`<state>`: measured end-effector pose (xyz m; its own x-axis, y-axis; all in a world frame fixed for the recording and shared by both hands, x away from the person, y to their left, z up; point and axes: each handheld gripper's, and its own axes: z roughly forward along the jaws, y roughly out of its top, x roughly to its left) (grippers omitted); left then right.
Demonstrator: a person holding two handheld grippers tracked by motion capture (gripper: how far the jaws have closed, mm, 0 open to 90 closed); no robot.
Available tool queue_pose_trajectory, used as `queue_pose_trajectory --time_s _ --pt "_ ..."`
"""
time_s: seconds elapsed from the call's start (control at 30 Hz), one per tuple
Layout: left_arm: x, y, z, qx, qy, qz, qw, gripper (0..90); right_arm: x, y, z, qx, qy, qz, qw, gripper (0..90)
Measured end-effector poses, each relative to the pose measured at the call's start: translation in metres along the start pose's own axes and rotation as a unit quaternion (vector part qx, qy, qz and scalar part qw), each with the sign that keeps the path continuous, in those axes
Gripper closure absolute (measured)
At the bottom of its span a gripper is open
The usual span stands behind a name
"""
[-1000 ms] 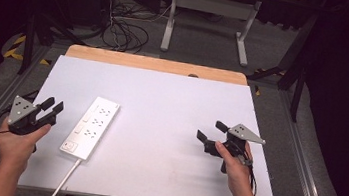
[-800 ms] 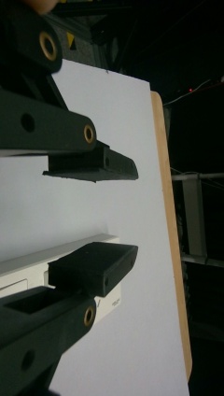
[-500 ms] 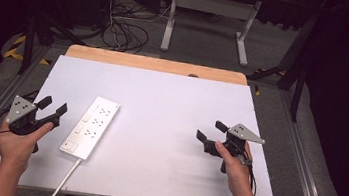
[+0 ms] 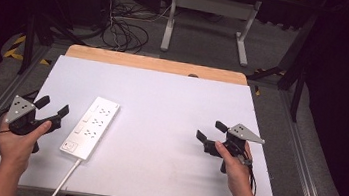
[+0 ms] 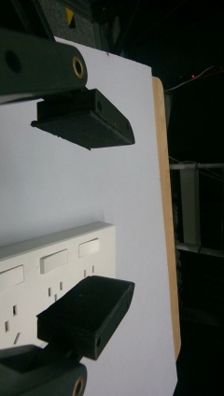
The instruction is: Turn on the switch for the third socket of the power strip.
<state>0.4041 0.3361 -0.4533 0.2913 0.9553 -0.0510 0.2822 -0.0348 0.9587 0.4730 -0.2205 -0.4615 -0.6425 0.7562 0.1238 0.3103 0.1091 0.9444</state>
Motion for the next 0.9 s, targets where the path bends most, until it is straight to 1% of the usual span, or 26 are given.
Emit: queue_pose_trajectory --time_s 0.07,0.1,0.23,0.33,0.43,0.47,0.6,0.67,0.8,0.9 --pt "0.0003 -0.0003 -0.0002 -0.002 -0.006 0.003 1.0 21.2 0.0 0.0 0.0 0.0 0.0 0.0 1.0 12.1" --pt "0.0001 -0.0004 -0.0002 -0.004 -0.011 0.004 0.9999 17.1 0.0 0.0 -0.0001 0.0 0.0 0.0 1.0 12.1" --pt "-0.0009 -0.0007 -0.0003 -0.007 -0.015 0.014 0.9998 5.0 -0.0003 0.0 -0.0003 0.001 -0.001 0.0 1.0 12.1" --pt "-0.0017 -0.0007 -0.0003 -0.01 -0.014 0.016 0.9997 5.6 -0.0005 0.0 -0.0007 0.001 -0.001 0.0 1.0 12.1" --pt "-0.0024 -0.0005 -0.0006 -0.014 -0.016 0.02 0.9996 4.0 -0.0007 -0.0001 -0.0006 0.001 0.0 0.001 1.0 12.0" --pt "-0.0023 -0.0003 -0.0008 -0.017 -0.02 0.024 0.9994 4.0 -0.0007 -0.0001 -0.0006 0.001 0.0 0.001 1.0 12.0" --pt "-0.0032 0.0001 -0.0022 -0.032 -0.037 0.027 0.9984 3.4 -0.0005 -0.0003 -0.0001 0.002 0.001 0.002 1.0 11.7" --pt "-0.0034 0.0003 -0.0026 -0.033 -0.044 0.033 0.998 2.9 -0.0005 -0.0002 -0.0001 0.001 0.001 0.003 1.0 11.7" --pt "-0.0039 0.0004 -0.0028 -0.035 -0.05 0.039 0.9974 2.4 -0.0004 -0.0003 0.0002 0.001 0.001 0.003 1.0 11.1" --pt "-0.0042 0.0002 -0.0027 -0.038 -0.052 0.038 0.9972 2.3 -0.0005 -0.0004 0.0004 0.001 0.002 0.002 1.0 10.2"
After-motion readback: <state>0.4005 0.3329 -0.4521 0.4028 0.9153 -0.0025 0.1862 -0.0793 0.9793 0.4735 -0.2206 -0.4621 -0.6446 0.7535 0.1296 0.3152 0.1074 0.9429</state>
